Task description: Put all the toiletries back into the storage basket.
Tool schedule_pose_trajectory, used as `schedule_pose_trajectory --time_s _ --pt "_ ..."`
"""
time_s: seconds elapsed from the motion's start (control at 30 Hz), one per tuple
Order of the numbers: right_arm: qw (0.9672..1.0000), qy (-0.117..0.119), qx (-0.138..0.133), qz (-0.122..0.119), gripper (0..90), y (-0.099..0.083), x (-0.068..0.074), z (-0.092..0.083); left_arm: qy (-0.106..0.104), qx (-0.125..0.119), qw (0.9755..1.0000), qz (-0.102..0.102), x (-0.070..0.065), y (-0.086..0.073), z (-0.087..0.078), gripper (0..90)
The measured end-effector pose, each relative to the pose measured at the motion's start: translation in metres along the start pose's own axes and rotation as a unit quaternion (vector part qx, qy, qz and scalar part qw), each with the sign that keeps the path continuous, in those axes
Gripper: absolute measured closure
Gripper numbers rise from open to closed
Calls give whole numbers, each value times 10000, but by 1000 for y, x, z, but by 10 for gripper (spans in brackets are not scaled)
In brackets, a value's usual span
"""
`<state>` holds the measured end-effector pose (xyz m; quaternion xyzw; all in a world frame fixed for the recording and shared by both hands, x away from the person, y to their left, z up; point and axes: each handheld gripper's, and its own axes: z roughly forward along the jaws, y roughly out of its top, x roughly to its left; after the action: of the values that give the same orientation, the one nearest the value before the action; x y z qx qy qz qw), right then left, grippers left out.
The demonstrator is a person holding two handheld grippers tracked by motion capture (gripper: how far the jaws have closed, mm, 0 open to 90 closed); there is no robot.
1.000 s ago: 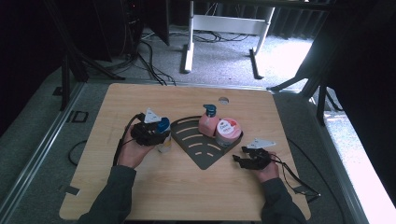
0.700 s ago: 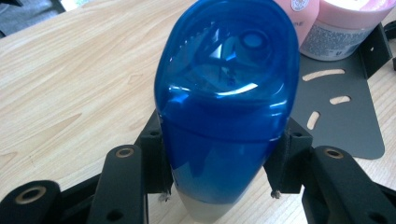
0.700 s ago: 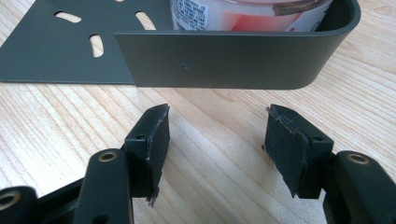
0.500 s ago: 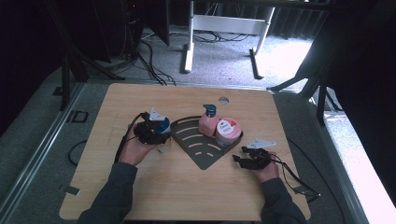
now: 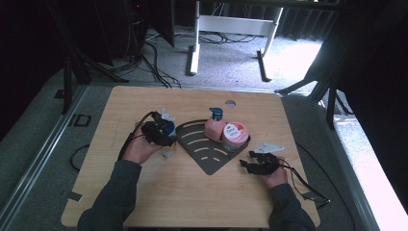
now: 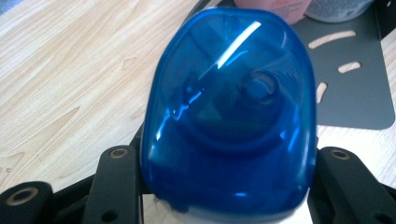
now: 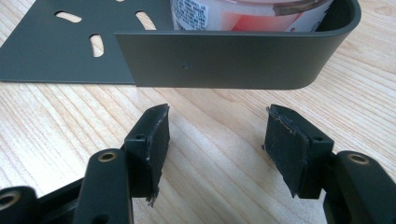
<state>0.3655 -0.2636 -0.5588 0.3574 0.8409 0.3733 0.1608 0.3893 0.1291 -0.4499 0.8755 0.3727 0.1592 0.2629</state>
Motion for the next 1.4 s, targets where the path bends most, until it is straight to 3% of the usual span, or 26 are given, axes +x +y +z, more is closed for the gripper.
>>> schedule_pose_trajectory --time_s 0.23,0.63,1.03,1.4 --pt "10000 5 0 -3 398 0 0 0 -78 318 9991 253 1 8 2 485" --pt "10000 7 0 -9 398 0 0 0 -212 710 9965 386 4 15 7 469" --pt "10000 10 0 -11 397 0 0 0 -290 1201 9909 525 7 21 14 438" --pt "10000 9 -3 -13 397 0 0 0 -410 1445 9871 561 10 23 16 456"
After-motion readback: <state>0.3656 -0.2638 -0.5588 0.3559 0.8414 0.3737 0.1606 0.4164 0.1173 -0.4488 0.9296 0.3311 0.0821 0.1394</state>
